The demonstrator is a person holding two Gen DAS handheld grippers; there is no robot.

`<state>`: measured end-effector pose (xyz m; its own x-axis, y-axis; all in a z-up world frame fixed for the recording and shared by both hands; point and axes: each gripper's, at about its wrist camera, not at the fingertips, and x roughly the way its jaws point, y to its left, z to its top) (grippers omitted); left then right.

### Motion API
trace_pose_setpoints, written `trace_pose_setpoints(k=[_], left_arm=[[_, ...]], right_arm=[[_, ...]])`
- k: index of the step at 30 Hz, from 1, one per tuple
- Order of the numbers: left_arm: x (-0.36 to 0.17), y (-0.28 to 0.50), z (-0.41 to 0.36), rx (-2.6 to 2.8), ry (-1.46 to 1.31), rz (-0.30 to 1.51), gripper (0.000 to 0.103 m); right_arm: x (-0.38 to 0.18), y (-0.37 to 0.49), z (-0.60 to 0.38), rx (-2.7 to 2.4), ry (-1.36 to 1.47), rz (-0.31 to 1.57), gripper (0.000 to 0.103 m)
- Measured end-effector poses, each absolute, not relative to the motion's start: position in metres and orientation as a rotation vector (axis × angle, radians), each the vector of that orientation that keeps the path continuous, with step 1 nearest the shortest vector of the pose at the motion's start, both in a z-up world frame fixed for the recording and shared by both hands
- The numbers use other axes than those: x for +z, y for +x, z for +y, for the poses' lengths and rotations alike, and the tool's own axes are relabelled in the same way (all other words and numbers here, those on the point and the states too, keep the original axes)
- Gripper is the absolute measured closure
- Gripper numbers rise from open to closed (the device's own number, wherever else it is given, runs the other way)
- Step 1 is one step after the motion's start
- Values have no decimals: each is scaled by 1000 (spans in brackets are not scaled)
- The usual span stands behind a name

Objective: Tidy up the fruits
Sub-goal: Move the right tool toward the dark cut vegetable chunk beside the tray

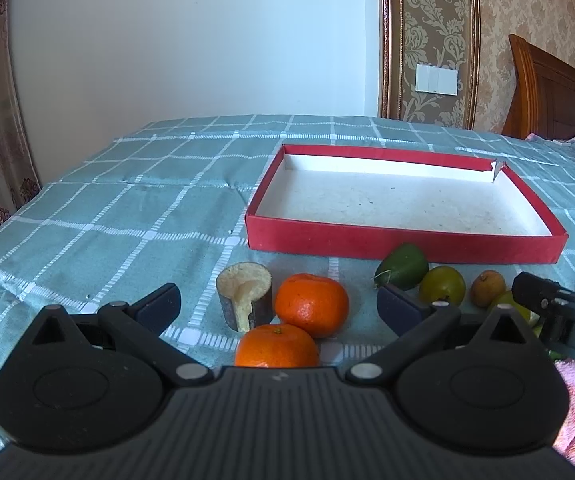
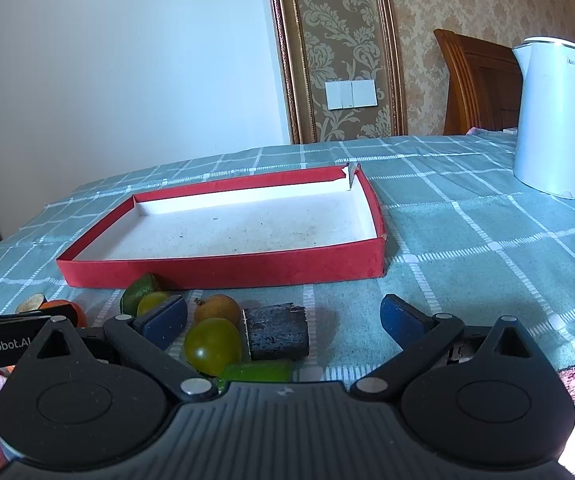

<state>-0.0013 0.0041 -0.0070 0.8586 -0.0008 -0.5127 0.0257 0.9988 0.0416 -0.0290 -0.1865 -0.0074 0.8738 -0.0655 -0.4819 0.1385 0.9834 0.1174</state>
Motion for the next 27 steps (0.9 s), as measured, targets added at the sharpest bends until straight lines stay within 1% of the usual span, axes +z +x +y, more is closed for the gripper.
trace_pose_setpoints(k=[18, 27], left_arm=[[-8, -4, 6, -18, 65, 531, 0], [-11, -9, 16, -17, 56, 536, 0]], right_arm=[[-8, -30, -189, -108, 158, 501, 0], [2, -51, -210, -97, 140, 500, 0]])
